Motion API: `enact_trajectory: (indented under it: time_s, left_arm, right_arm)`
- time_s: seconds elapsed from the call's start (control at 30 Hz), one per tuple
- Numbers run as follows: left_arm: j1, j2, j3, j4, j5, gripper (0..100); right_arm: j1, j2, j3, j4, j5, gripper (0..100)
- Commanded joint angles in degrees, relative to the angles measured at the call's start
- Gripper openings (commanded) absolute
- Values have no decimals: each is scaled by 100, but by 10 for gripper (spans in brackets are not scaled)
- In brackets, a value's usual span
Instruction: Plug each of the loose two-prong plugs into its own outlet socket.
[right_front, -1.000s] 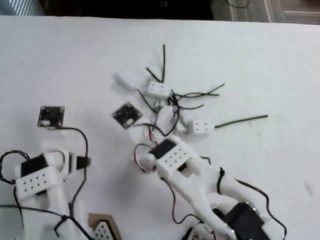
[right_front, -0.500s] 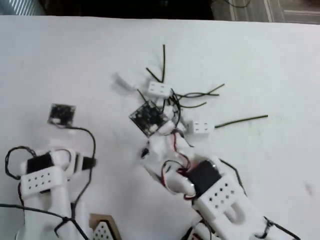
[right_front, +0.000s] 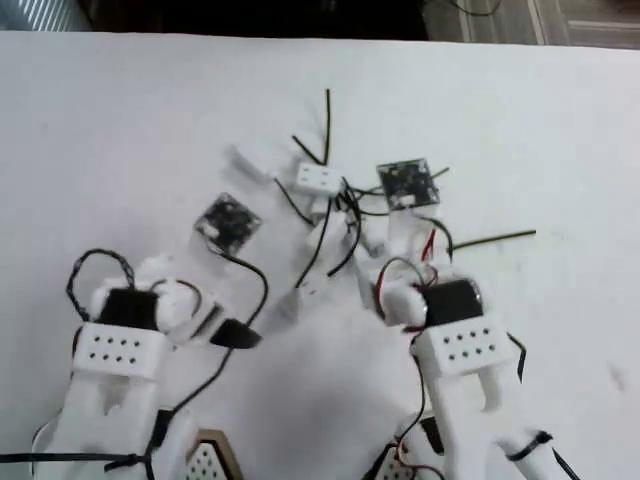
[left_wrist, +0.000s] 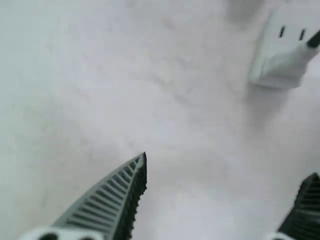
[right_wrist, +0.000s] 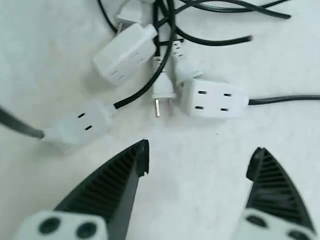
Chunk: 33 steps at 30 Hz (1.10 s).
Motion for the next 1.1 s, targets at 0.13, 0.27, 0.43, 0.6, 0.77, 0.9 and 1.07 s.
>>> enact_trajectory:
  time_s: [0.13, 0.27, 0.43, 0.6, 0.77, 0.9, 1.07]
  left_arm:
    - [1446, 611, -396, -607, 668, 441]
    - [1675, 1956, -888, -1037, 686, 413]
    - [1596, 3591, -1837, -1257, 686, 404]
    - [1648, 4629, -2523, -1284, 993, 404]
    - [1648, 5095, -2787, -1495, 1486, 402]
    - [1657, 5191, -2787, -1503, 1486, 310]
    - [1798, 5200, -2681, -1503, 1486, 210]
  right_arm:
    - [1103, 734, -79, -637, -18, 333]
    - [1314, 796, -88, -681, -44, 333]
    - [1367, 796, -88, -681, -53, 333]
    - [1349, 796, -88, -681, -26, 333]
    - [1341, 804, -88, -673, -18, 332]
    - [1341, 822, -88, -673, -9, 332]
    - [1341, 840, -88, -673, -9, 332]
